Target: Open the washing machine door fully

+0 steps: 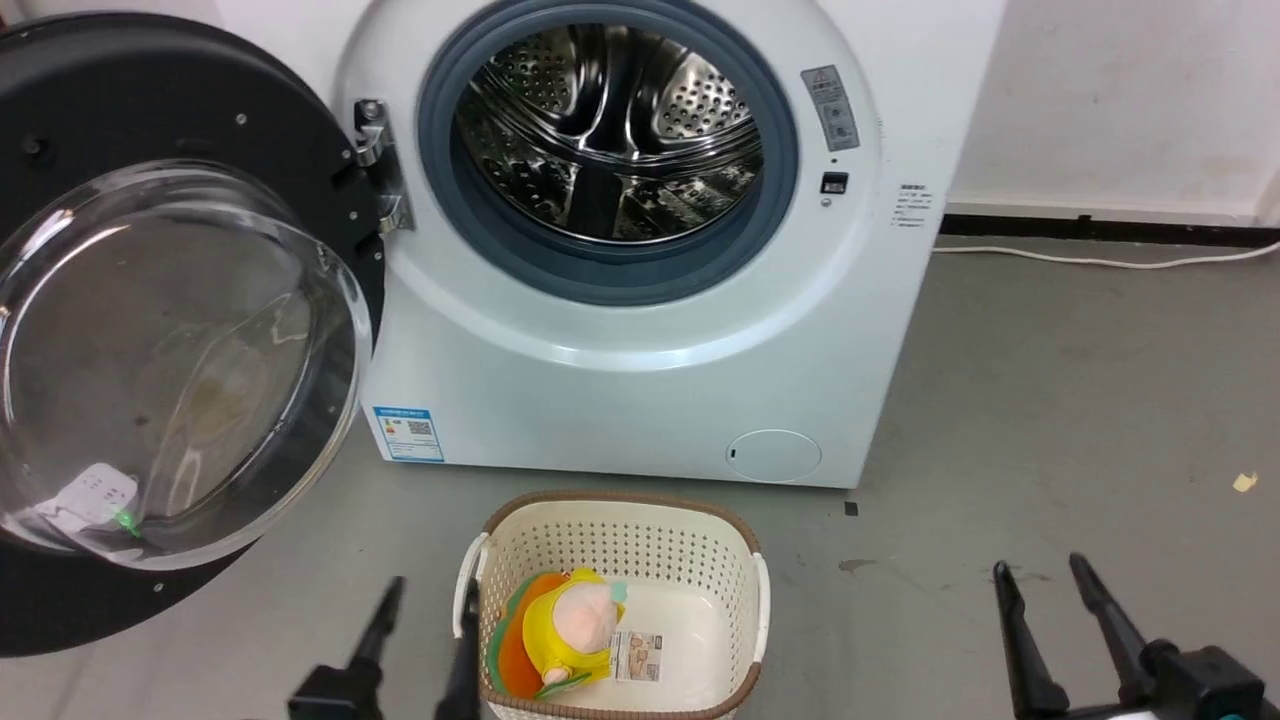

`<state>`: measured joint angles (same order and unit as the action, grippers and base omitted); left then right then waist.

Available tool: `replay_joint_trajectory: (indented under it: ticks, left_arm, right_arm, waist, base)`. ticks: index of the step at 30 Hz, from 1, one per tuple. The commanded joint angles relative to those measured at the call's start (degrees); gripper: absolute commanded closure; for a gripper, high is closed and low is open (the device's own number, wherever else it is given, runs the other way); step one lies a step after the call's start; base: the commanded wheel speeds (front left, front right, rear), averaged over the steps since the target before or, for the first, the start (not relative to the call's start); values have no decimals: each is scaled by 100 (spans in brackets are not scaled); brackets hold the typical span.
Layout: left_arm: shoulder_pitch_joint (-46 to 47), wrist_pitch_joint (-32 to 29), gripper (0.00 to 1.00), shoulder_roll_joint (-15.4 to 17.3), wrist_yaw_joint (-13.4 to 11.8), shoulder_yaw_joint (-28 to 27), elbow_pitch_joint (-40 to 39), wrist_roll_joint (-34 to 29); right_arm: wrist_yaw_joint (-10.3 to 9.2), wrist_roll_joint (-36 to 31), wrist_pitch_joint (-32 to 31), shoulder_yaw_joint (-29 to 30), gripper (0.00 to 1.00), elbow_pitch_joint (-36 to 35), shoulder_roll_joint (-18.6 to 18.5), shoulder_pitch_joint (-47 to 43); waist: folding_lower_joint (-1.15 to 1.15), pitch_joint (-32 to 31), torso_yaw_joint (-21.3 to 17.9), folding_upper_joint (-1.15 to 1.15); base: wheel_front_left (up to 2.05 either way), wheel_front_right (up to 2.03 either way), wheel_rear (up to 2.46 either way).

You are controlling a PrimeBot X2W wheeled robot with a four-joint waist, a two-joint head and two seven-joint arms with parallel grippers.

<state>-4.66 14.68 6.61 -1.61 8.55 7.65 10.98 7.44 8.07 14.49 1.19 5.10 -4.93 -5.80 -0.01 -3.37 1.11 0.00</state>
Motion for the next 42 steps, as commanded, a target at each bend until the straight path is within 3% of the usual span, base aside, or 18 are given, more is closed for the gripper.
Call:
replay_joint_trajectory:
  ticks: [1, 26, 27, 42]
  left_arm:
    - [-81, 31, 0, -30, 36, 17, -5, -47]
    - [-41, 31, 0, -275, 152, -94, -48, -434]
    - [-95, -1, 100, -252, 135, -75, -19, -422]
    - [-44, -143, 100, -255, 136, -124, -81, -488]
  right_arm:
    - [5, -35, 34, 3, 0, 41, 48, -76]
    - [5, -150, 42, 69, 0, 309, 193, -66]
    - [0, -107, 0, 68, 100, 301, 160, -73]
    - [0, -168, -139, 44, 100, 226, 163, -13]
  waist:
    - [1, -5, -19, 0]
    - [1, -4, -30, 0]
    - [1, -4, -29, 0]
    - [1, 28, -36, 0]
  base:
    - [0, 0, 0]
    - [0, 0, 0]
    - [0, 0, 0]
    - [0, 0, 0]
